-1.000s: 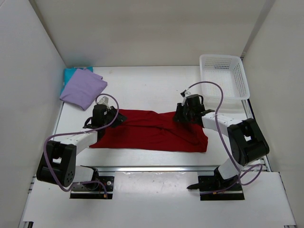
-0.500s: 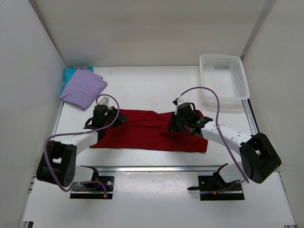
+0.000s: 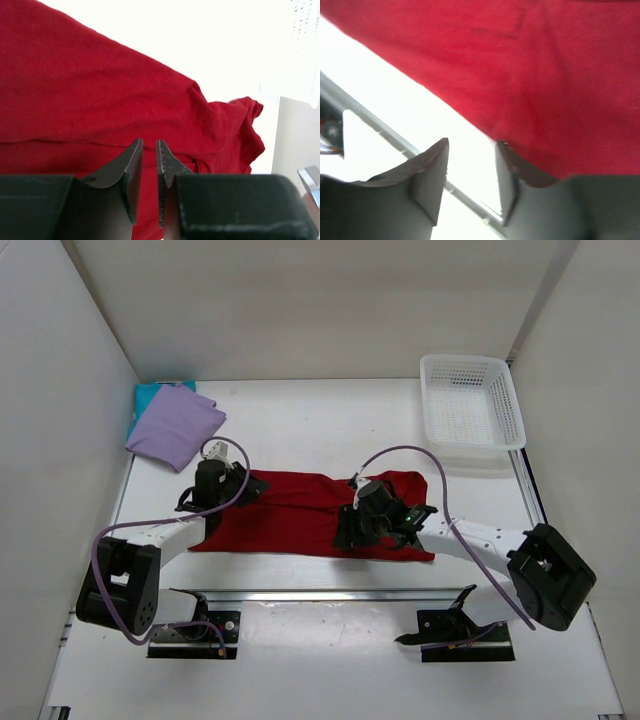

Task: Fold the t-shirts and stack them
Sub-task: Fold the other side of the tshirt into a rectangle

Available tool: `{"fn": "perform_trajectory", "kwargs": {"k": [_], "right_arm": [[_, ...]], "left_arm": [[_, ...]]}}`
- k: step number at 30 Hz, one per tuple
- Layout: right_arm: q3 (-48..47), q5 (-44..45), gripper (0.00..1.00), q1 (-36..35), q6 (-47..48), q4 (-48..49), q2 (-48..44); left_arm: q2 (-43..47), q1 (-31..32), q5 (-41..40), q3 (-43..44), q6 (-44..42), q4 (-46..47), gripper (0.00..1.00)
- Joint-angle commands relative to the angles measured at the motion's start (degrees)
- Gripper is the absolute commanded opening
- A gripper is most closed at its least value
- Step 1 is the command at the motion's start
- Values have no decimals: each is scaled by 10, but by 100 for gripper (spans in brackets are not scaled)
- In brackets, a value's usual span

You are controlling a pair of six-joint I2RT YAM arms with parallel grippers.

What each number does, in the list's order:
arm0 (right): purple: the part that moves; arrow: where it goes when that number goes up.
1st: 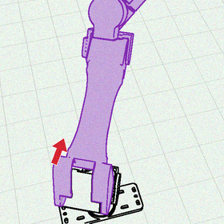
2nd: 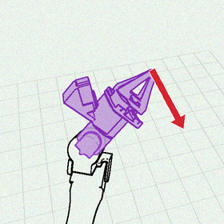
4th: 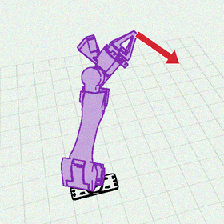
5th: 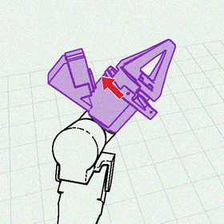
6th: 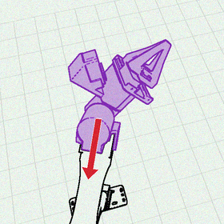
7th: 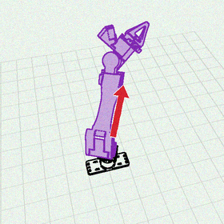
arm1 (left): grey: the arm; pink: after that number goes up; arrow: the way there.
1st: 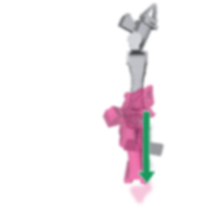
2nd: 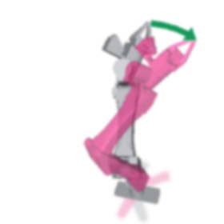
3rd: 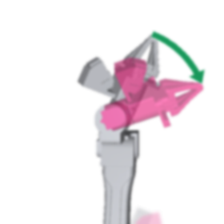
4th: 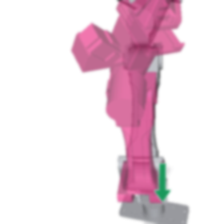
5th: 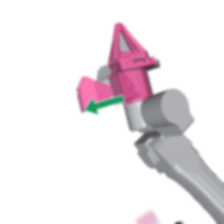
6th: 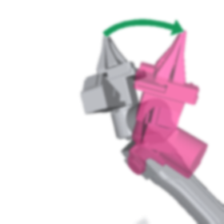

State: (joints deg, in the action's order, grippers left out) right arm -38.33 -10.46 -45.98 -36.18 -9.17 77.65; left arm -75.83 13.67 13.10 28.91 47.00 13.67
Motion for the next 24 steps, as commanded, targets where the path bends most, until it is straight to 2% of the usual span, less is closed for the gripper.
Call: {"fn": "perform_trajectory", "kwargs": {"k": [1,3,4,5,7,8,9,11,14,17,22,24], "right_arm": [[-36,-17,43,10,19,13,-37],[-42,10,42,47,43,-17,-66],[-40,14,31,90,51,-18,-85],[-26,13,25,118,59,-11,-103],[3,-18,7,245,56,40,-117],[18,-34,6,309,54,54,-119],[28,-40,7,333,51,82,-118],[35,-50,16,405,39,107,-99],[43,-46,32,448,35,155,-50],[29,-97,34,459,35,202,14],[10,-89,36,458,35,216,75],[5,-93,32,459,32,222,101]], "left_arm": [[29,-4,5,22,-5,1,28],[28,1,-4,28,-5,1,29],[23,4,-3,29,-3,5,28],[10,4,-1,31,-1,4,28],[-18,20,-4,46,-2,8,29],[-32,19,0,61,-1,10,28],[-51,22,2,64,4,14,28],[-78,18,12,77,12,24,28],[-109,14,27,92,16,30,27],[-127,-6,43,83,26,45,27],[-152,-33,57,68,39,67,26],[-159,-46,60,59,39,76,27]]}}
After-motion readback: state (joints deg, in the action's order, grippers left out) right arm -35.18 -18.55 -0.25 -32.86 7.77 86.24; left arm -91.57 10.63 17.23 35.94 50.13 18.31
